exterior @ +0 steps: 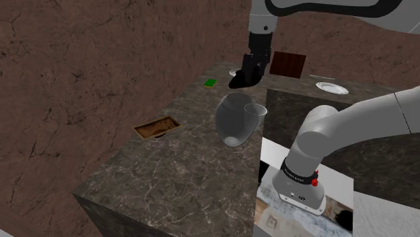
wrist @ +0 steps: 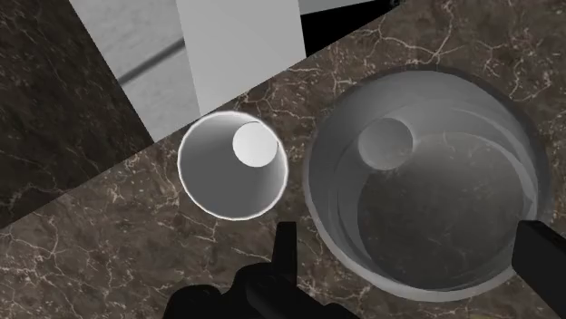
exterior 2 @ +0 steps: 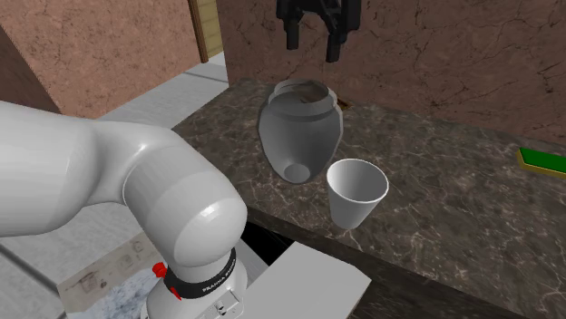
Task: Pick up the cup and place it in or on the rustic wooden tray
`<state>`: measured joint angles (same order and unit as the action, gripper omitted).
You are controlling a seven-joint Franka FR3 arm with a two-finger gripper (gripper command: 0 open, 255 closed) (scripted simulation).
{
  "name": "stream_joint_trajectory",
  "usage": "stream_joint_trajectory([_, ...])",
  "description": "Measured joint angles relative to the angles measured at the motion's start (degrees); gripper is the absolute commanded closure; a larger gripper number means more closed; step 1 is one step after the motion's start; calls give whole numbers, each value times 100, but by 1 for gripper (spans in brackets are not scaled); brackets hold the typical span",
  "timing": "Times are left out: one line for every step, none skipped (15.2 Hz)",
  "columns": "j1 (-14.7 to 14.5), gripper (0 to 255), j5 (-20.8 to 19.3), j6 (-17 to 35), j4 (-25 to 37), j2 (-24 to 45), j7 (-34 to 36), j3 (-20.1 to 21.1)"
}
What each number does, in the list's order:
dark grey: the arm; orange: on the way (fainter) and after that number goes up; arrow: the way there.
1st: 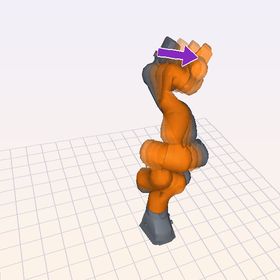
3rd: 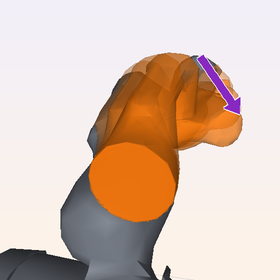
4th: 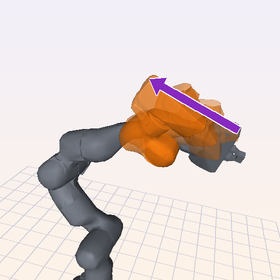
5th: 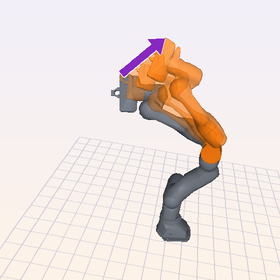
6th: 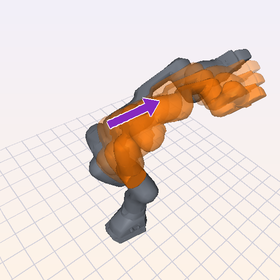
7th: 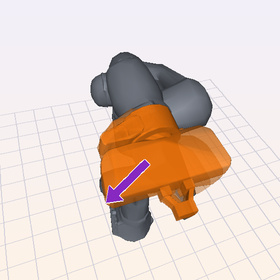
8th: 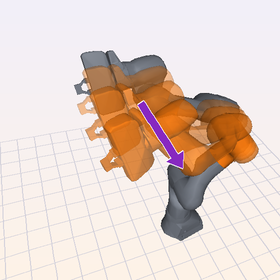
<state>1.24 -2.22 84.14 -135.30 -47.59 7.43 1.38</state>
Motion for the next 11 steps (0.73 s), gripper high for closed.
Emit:
stream_joint_trajectory([0,0,0,0,0,0,0,0])
stream_joint_trajectory([16,0,-27,70,-83,-30,-68,-78])
stream_joint_trajectory([39,0,-65,192,-204,-54,-166,-189])
stream_joint_trajectory([66,0,-104,244,-331,-158,-279,-314])
stream_joint_trajectory([92,0,-142,373,-482,-211,-389,-443])
stream_joint_trajectory([131,0,-202,511,-635,-260,-526,-601])
stream_joint_trajectory([168,0,-258,676,-786,-278,-661,-760])
stream_joint_trajectory([202,0,-308,865,-932,-263,-786,-915])
stream_joint_trajectory([244,0,-365,994,-1033,-268,-927,-1078])
stream_joint_trajectory([284,0,-417,1141,-1161,-277,-1056,-1232])
stream_joint_trajectory([345,0,-498,1272,-1264,-277,-1228,-1429])
